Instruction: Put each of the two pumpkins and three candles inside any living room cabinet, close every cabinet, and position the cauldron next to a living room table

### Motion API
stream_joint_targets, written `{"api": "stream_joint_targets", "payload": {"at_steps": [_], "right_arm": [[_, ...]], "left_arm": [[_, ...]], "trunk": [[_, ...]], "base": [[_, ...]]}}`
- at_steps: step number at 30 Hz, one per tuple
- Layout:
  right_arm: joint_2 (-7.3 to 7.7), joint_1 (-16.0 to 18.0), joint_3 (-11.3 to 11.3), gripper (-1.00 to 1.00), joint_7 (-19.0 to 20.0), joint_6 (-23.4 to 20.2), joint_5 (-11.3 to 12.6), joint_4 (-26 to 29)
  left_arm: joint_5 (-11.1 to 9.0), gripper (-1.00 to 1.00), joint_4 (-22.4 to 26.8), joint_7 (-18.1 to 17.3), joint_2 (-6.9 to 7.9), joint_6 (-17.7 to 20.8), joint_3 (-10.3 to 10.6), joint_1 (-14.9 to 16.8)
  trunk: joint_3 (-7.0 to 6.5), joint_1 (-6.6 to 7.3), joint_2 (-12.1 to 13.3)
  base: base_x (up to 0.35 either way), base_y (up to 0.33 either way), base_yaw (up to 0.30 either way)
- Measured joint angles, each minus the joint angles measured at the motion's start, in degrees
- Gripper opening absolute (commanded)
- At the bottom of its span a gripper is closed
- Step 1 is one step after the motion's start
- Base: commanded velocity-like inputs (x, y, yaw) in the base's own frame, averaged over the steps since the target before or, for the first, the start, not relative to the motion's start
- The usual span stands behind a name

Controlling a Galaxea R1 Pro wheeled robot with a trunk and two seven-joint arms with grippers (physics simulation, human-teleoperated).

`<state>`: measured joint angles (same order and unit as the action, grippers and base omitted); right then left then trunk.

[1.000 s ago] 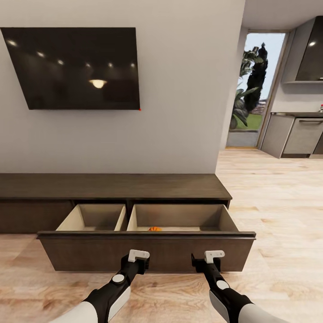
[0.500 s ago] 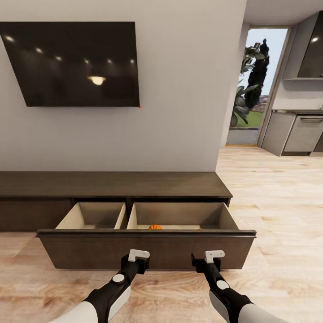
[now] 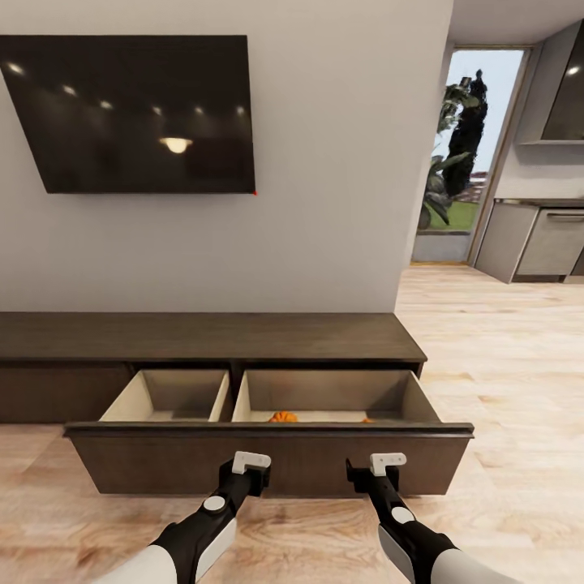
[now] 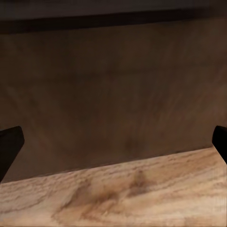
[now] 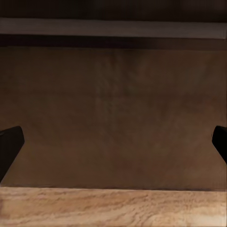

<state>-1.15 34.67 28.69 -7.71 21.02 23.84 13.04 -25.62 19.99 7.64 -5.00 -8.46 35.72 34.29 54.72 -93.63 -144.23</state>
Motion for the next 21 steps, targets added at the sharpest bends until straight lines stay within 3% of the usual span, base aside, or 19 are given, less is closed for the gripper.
{"api": "stream_joint_targets", "payload": {"at_steps": [21], "right_arm": [[0.0, 0.0, 0.0, 1.0, 0.1, 0.0, 0.0, 0.0]], "left_arm": [[0.1, 1.0, 0.0, -0.1, -0.04, 0.0, 0.1, 0.0]], "trunk": [[0.0, 0.0, 0.0]], "base": [[0.097, 0.001, 0.0]]}}
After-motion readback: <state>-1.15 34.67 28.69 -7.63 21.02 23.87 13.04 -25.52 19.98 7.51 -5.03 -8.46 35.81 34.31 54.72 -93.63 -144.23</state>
